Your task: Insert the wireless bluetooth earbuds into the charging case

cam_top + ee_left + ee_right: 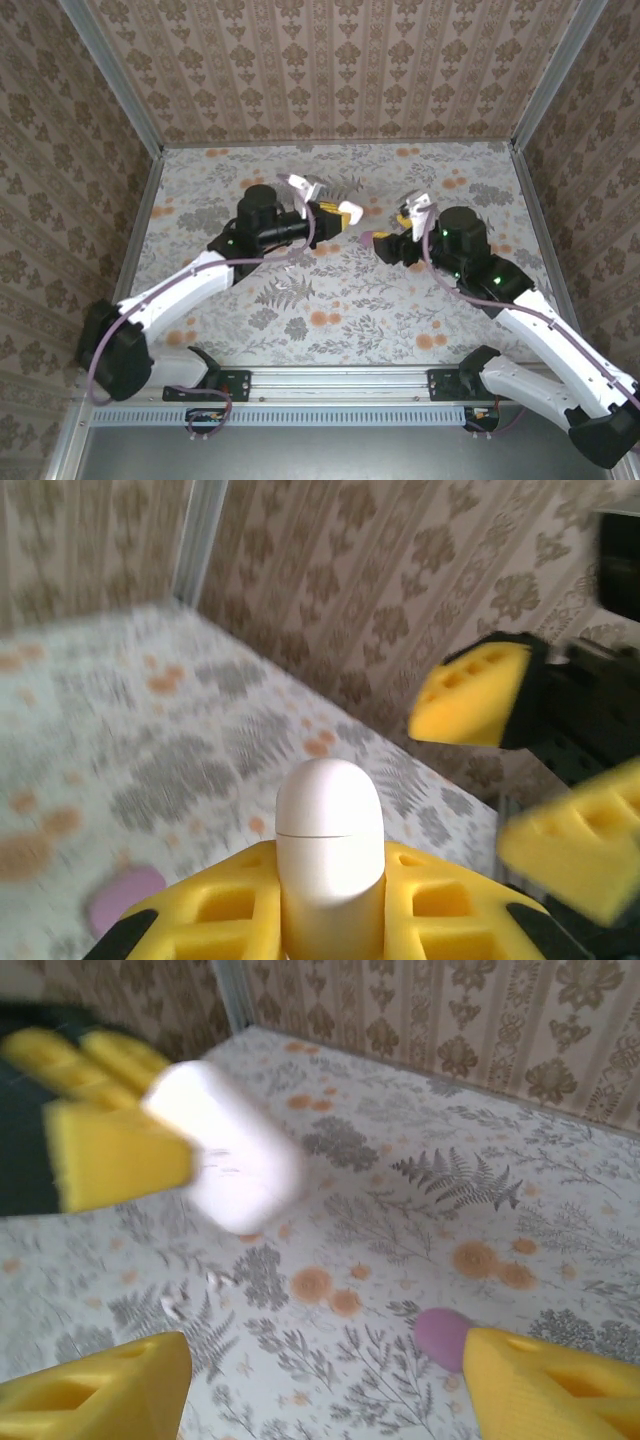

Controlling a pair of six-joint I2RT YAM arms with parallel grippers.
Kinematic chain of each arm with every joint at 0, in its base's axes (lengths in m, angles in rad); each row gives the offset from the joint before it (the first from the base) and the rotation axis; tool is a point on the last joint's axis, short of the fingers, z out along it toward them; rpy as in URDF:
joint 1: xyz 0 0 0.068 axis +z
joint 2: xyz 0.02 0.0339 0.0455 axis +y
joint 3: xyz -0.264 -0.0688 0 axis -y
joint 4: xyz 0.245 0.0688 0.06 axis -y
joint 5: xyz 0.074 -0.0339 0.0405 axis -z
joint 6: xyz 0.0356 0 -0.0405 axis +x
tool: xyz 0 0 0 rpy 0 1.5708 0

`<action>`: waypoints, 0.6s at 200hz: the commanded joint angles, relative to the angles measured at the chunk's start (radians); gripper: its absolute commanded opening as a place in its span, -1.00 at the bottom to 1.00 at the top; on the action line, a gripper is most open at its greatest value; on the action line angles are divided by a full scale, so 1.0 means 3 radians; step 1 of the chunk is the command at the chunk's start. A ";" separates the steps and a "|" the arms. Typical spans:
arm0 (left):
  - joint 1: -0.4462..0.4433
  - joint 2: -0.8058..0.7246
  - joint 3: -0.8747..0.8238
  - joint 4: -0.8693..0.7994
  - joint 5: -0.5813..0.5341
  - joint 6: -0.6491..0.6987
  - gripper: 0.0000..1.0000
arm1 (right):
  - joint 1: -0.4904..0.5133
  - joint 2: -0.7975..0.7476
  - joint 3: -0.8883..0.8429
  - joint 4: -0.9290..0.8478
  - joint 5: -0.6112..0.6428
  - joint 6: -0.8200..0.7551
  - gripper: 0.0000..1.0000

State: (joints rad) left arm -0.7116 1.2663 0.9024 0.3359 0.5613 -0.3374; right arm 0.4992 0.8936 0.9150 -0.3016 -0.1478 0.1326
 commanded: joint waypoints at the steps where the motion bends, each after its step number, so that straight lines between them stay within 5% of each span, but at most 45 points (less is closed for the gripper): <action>1: -0.0009 -0.0254 -0.0171 0.0687 -0.0222 0.0700 -0.58 | -0.0338 0.0132 0.0232 0.0012 -0.0766 0.1191 0.48; 56: -0.0028 -0.0503 -0.0303 0.0838 -0.0416 0.1117 -0.54 | -0.0557 0.0566 0.0148 0.1484 -0.1590 0.3256 0.48; 98: -0.0037 -0.0485 -0.0388 0.1091 -0.0506 0.0929 -0.54 | -0.0350 0.0727 0.0304 0.1493 -0.1559 0.3005 0.48; 120: -0.0051 -0.0474 -0.0412 0.1168 -0.0506 0.0870 -0.53 | -0.0349 0.0814 0.0250 0.1874 -0.1619 0.3420 0.52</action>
State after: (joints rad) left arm -0.7151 1.1358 0.7876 0.6003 0.4240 -0.0586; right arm 0.3927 1.1107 0.9733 0.1265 -0.5865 1.0286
